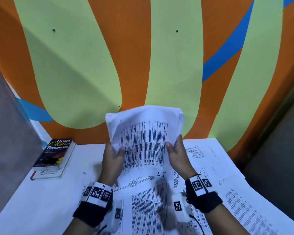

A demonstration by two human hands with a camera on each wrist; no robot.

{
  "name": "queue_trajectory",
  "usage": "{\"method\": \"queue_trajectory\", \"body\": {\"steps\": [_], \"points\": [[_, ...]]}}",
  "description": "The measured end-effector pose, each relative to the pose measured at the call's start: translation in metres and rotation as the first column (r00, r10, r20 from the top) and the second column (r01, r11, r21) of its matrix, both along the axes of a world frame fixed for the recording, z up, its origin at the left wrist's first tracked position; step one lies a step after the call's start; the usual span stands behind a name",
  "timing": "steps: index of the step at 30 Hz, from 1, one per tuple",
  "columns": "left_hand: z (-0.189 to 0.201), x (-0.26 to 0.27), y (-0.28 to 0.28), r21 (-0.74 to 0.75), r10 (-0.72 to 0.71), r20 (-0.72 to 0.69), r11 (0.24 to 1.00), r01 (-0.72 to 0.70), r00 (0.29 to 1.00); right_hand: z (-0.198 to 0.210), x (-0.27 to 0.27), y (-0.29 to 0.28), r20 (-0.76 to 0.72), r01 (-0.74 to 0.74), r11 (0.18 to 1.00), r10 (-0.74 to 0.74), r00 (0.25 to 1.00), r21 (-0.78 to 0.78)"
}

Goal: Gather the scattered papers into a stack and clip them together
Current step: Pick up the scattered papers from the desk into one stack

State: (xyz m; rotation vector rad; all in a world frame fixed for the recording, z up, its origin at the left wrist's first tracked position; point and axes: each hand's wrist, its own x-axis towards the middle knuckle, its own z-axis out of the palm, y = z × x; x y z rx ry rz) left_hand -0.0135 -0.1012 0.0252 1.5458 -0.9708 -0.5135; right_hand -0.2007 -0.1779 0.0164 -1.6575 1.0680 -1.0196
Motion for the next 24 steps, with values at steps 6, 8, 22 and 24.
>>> {"method": "queue_trajectory", "body": {"steps": [6, 8, 22, 24], "points": [[0.013, -0.001, 0.0, -0.054, 0.038, 0.03, 0.998, -0.037, 0.999, 0.007, 0.003, 0.001, 0.148, 0.054, 0.992, -0.037, 0.988, -0.11], [0.006, 0.008, 0.002, -0.021, -0.018, -0.045, 1.0, 0.017, 0.999, -0.004, 0.0, -0.003, 0.1, 0.066, 0.993, -0.056, 0.993, -0.099], [0.037, 0.09, 0.039, -0.122, 0.343, 0.257, 0.939, -0.322, 0.903, -0.098, 0.038, -0.006, -0.938, -0.658, 0.752, 0.243, 0.246, 0.022], [0.04, 0.1, 0.045, -0.154, 0.423, 0.276, 0.906, -0.394, 0.863, -0.108, 0.042, -0.003, -0.952, -0.706, 0.706, 0.252, 0.174, 0.058]]}}
